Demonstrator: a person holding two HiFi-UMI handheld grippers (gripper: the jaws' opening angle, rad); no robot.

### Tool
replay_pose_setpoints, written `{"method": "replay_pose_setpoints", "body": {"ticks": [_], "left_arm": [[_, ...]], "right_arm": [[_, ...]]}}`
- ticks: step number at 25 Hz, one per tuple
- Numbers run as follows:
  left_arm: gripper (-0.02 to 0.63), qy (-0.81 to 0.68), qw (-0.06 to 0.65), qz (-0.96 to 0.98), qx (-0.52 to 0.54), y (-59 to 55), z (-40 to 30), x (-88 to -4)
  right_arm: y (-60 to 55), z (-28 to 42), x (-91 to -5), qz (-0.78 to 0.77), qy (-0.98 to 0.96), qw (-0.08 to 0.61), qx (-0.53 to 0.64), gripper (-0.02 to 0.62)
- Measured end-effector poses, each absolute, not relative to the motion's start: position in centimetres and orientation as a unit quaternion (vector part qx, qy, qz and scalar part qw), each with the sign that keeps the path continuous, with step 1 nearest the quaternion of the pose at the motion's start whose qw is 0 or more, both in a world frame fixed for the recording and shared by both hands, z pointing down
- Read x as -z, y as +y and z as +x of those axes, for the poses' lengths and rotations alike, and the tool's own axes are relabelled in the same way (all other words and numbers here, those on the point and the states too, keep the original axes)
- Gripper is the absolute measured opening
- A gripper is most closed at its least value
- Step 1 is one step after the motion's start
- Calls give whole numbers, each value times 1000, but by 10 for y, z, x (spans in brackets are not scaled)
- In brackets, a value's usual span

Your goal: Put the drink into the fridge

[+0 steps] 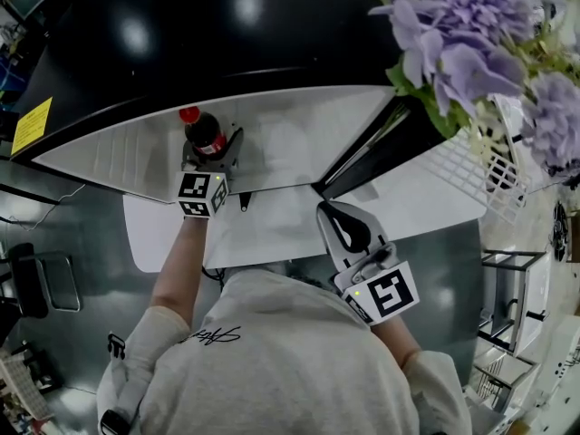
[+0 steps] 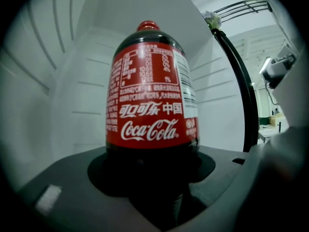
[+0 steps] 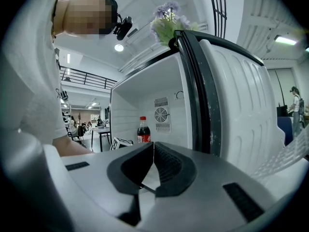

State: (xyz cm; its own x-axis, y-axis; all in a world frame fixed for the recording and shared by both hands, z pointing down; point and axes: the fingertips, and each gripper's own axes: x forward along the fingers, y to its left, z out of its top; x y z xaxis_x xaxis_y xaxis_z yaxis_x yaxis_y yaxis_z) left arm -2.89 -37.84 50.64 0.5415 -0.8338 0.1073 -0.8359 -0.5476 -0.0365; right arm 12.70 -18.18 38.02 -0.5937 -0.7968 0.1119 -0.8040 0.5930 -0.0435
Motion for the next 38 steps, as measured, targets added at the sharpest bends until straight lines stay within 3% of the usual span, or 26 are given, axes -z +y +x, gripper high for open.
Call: {"method": "replay_pose_setpoints", "body": {"ticks": [21,26,30,38], "left_arm": [[270,-469,40,876,-100,-373,-28,-523],[293,-489,57,863,-112,-371,-34,-530],[356,-498,76,857,-107,-366,-41,-528],[357,-501,49,858,-101,-344,-45,-504]], "right_arm": [[-175,114,-366,437,-899,12,-33,14],[-173,113,-370,436,-899,15,-39,14],[-174,108,-370,429,-902,14,-39,14],[-179,99,-369,418,-908,12,-38,14]]}}
